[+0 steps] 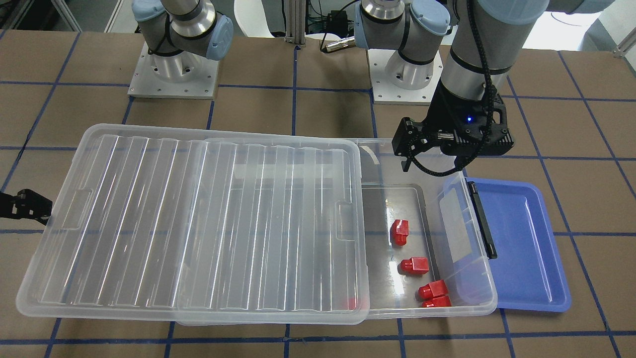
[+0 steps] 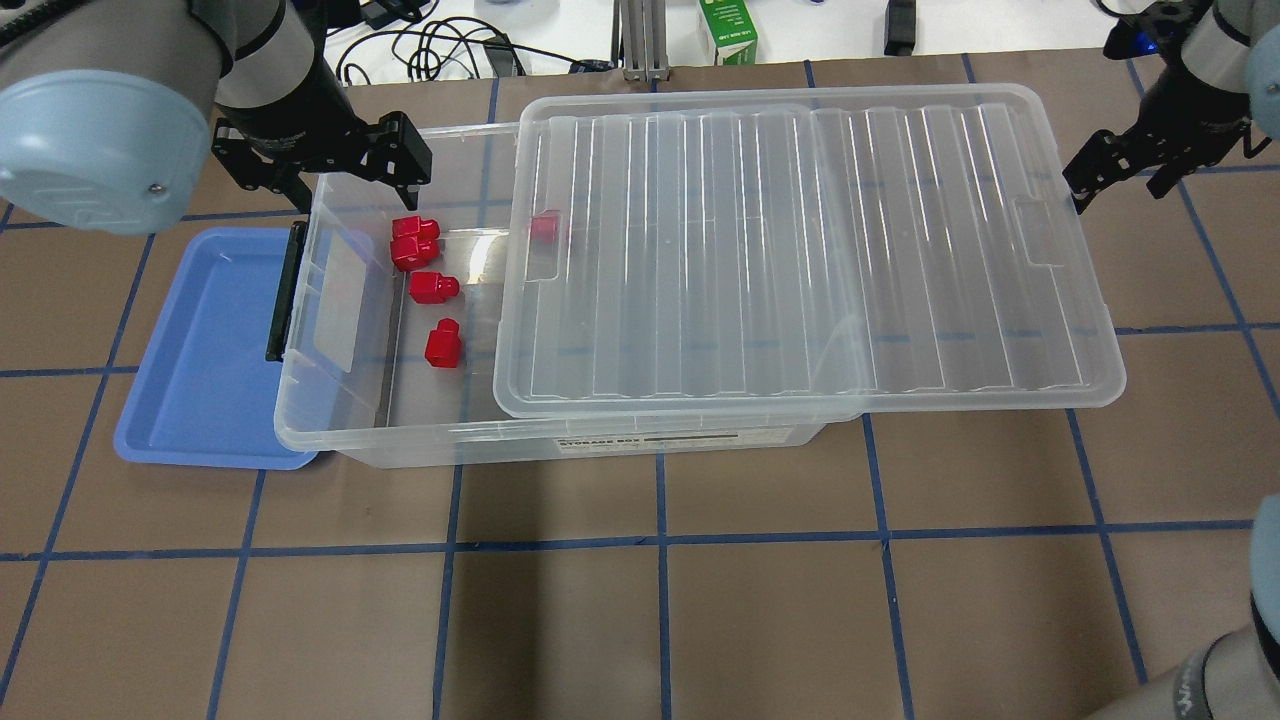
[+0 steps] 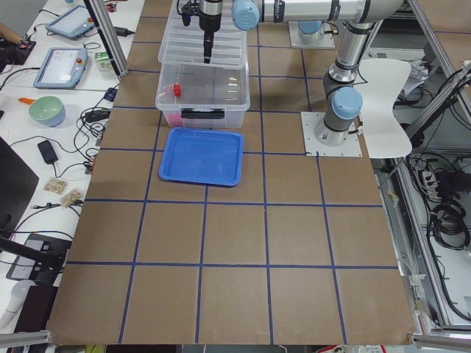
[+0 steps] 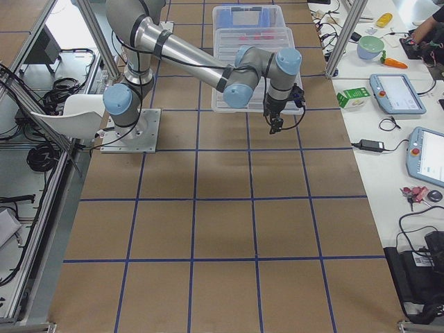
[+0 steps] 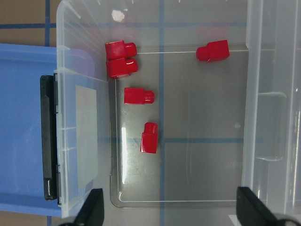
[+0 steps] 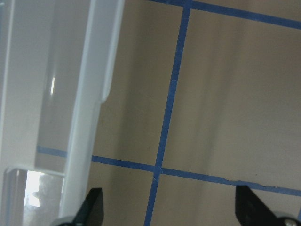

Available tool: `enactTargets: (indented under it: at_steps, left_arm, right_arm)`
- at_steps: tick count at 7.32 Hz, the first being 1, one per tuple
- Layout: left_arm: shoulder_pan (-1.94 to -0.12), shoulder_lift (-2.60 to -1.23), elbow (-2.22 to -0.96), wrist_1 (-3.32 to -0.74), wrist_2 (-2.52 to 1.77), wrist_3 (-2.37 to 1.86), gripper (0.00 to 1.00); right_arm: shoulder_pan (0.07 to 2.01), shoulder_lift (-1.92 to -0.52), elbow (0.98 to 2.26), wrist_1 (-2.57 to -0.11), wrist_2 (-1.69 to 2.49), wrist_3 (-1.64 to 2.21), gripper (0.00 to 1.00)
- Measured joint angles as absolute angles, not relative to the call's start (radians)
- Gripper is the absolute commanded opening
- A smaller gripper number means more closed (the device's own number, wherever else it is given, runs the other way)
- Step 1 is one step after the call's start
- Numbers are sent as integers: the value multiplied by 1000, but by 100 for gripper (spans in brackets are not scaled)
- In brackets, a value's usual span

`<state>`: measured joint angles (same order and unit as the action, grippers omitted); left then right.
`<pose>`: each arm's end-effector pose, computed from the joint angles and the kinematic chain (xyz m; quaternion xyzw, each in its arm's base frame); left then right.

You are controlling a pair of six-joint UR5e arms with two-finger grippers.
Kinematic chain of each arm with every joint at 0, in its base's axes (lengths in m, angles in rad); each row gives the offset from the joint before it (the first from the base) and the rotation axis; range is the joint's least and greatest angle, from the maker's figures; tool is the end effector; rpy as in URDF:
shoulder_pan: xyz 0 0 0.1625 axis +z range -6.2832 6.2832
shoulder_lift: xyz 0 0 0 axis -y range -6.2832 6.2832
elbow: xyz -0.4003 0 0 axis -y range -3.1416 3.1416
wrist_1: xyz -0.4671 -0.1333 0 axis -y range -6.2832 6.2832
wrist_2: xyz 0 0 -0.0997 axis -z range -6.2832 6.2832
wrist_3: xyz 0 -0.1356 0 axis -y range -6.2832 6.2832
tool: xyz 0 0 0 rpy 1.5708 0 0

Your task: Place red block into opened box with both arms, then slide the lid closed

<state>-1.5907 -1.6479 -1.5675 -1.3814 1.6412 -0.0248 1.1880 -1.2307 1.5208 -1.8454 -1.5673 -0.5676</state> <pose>-0.1359 -0.6087 0.4043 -0.0045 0.9977 -0.0585 0.0338 -0.1294 -0.6795 0.2691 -0.0923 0.9957 0.0061 0.0051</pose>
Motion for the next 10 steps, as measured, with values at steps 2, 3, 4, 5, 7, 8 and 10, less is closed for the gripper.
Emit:
enactTargets:
  at_steps: [2,3,4,5,7,8,10]
  left_arm:
    - [-1591,-1646,-1563,-1409,1651,-23,100]
    - [-1591,-1646,-1562,-1413,1650,-24,100]
    - [-1591,-1646,-1562,-1414,1650,-24,100]
    - [-1591,-1646,-1562,-1414,1650,-25,100]
    - [-1590,-1645,-1563,-1413,1650,-25,100]
    - [-1589,-1644,-1566,-1413,1651,-25,100]
    - [-1589,-1643,-1569,-1412,1651,-26,100]
  right_arm:
    - [1194,-1231,1520,-1848,-1557,-568,100]
    - [1197,-1230,1521,-1855,-1556,-568,100]
    - [1200,-1229,1521,-1859,-1555,-569,100]
    - [1205,-1225,1521,-1861,-1554,-569,100]
    - [1220,-1215,1521,-1864,-1555,-572,100]
    - [1224,-1213,1521,-1865,-1555,-575,100]
    - [1228,-1211,1522,-1864,-1554,-579,100]
